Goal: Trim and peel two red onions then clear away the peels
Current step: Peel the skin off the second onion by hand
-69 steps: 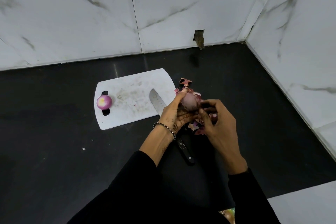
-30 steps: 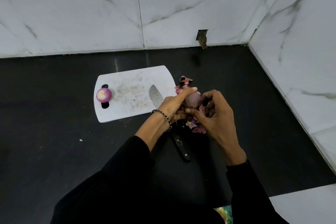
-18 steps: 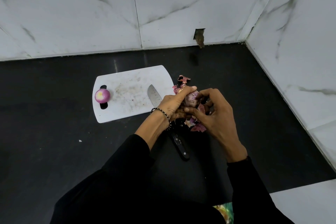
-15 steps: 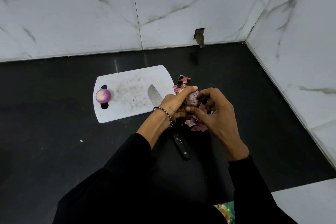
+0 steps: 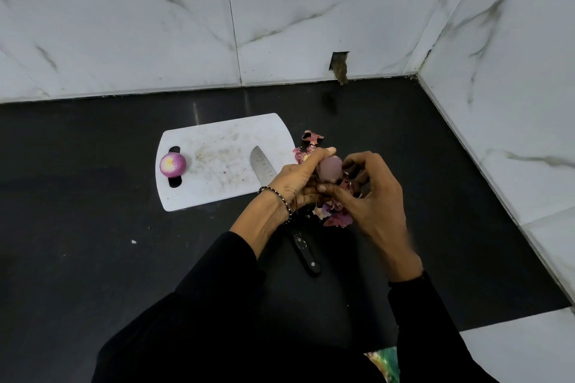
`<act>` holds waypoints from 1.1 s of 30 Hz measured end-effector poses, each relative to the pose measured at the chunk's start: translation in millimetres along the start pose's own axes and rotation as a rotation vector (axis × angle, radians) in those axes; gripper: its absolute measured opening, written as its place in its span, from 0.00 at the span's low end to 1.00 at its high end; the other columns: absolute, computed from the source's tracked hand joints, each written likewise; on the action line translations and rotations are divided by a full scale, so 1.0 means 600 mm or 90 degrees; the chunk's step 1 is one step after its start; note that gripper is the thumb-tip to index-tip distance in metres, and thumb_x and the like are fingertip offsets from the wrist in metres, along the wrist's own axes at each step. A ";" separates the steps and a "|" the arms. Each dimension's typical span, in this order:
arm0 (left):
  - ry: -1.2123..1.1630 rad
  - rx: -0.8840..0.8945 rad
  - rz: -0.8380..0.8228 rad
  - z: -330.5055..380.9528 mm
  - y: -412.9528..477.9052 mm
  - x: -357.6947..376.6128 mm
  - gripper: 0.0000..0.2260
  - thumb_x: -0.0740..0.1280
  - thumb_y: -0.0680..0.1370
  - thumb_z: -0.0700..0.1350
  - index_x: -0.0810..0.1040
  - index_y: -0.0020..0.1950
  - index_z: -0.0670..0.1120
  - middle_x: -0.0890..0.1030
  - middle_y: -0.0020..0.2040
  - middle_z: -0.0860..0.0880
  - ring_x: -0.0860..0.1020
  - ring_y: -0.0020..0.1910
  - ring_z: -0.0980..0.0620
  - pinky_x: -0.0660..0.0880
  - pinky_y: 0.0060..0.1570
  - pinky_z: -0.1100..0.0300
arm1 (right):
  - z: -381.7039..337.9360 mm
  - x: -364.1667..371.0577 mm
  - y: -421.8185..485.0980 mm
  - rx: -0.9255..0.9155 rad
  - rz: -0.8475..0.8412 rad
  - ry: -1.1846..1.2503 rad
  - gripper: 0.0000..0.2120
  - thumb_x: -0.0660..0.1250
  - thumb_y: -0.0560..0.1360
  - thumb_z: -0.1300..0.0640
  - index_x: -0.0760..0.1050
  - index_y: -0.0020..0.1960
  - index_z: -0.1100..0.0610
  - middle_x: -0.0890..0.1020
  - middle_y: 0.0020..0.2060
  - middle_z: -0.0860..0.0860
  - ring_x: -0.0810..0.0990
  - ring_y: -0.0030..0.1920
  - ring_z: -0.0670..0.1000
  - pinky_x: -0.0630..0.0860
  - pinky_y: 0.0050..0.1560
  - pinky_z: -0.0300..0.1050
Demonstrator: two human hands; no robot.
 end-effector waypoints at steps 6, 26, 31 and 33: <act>0.046 0.005 0.021 0.005 -0.005 0.004 0.23 0.75 0.70 0.58 0.83 0.51 0.38 0.84 0.36 0.43 0.80 0.30 0.52 0.83 0.44 0.53 | -0.001 -0.003 0.001 -0.017 -0.015 -0.016 0.18 0.77 0.69 0.45 0.74 0.54 0.46 0.75 0.46 0.40 0.74 0.44 0.41 0.70 0.42 0.38; 0.058 0.005 0.008 0.002 -0.006 0.000 0.26 0.75 0.70 0.59 0.82 0.55 0.38 0.86 0.42 0.40 0.85 0.42 0.44 0.82 0.52 0.47 | 0.001 -0.017 -0.007 -0.029 0.011 0.007 0.14 0.76 0.73 0.53 0.79 0.57 0.49 0.79 0.50 0.44 0.79 0.46 0.44 0.73 0.43 0.31; 0.095 0.029 0.017 0.010 -0.008 -0.004 0.22 0.75 0.71 0.58 0.83 0.49 0.39 0.85 0.41 0.39 0.85 0.41 0.43 0.83 0.45 0.51 | 0.010 -0.033 0.000 -0.086 -0.014 -0.108 0.09 0.73 0.76 0.56 0.83 0.56 0.54 0.82 0.49 0.45 0.80 0.47 0.43 0.75 0.44 0.34; 0.131 0.038 0.033 0.013 -0.011 -0.005 0.21 0.75 0.71 0.59 0.83 0.46 0.40 0.85 0.38 0.40 0.85 0.35 0.46 0.83 0.41 0.55 | 0.013 -0.037 0.006 -0.118 -0.041 -0.170 0.10 0.72 0.76 0.55 0.84 0.56 0.54 0.82 0.49 0.46 0.79 0.45 0.44 0.76 0.42 0.37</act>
Point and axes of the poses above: each hand's wrist, its own y-axis towards the middle knuckle, its own x-axis out of the palm, z = x × y, the point moved 1 cm from there along y, towards the middle knuckle
